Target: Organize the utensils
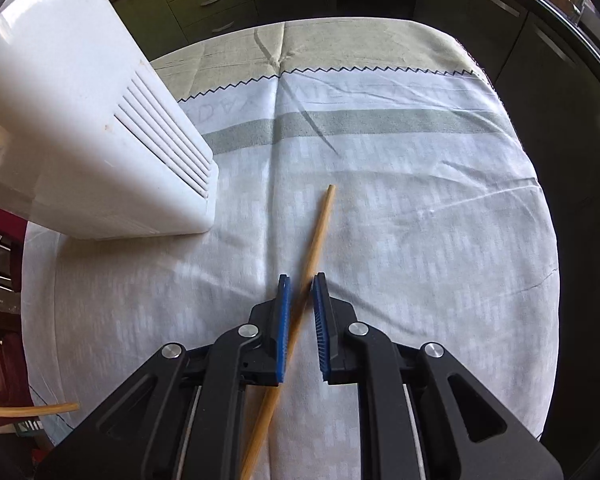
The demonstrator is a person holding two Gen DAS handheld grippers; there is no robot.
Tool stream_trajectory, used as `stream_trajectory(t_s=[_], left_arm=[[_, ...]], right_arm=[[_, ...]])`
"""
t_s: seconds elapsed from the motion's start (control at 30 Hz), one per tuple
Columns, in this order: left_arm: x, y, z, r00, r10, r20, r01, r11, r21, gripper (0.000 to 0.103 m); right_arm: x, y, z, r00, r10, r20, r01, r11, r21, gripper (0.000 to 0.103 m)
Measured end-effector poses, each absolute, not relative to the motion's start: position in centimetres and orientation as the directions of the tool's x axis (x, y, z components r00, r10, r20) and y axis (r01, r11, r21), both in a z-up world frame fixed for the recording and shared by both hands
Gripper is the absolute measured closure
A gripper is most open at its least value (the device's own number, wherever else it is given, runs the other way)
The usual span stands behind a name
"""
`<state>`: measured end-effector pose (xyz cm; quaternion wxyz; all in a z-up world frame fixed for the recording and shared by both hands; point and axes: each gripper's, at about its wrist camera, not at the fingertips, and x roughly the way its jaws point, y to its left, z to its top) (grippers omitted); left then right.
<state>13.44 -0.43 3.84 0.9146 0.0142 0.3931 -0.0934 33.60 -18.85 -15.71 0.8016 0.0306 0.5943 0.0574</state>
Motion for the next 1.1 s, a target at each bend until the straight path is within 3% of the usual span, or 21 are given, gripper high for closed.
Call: stream_trajectory(t_s=[0.17, 0.37, 0.6, 1.1], left_arm=[[13.4, -0.5, 3.8, 0.670, -0.176, -0.721, 0.194, 0.979, -0.059, 0.098], [13.2, -0.7, 4.5, 0.678, -0.183, -0.712, 0.204, 0.977, -0.058, 0.098], [13.1, -1.0, 6.2, 0.697, -0.188, -0.692, 0.208, 0.977, -0.056, 0.098], [14.7, -2.2, 11.4, 0.733, -0.194, -0.652, 0.209, 0.976, -0.056, 0.098]], right_arm=[[33.3, -17.4, -15.6, 0.307, 0.074, -0.949, -0.052, 0.997, 0.061, 0.095], [31.4, -18.3, -13.6, 0.370, 0.171, -0.913, -0.052, 0.985, 0.164, 0.096], [26.3, -20.5, -6.4, 0.506, 0.300, -0.809, -0.147, 0.954, 0.262, 0.096], [20.0, -19.9, 7.7, 0.665, 0.452, -0.595, -0.352, 0.892, 0.284, 0.096]])
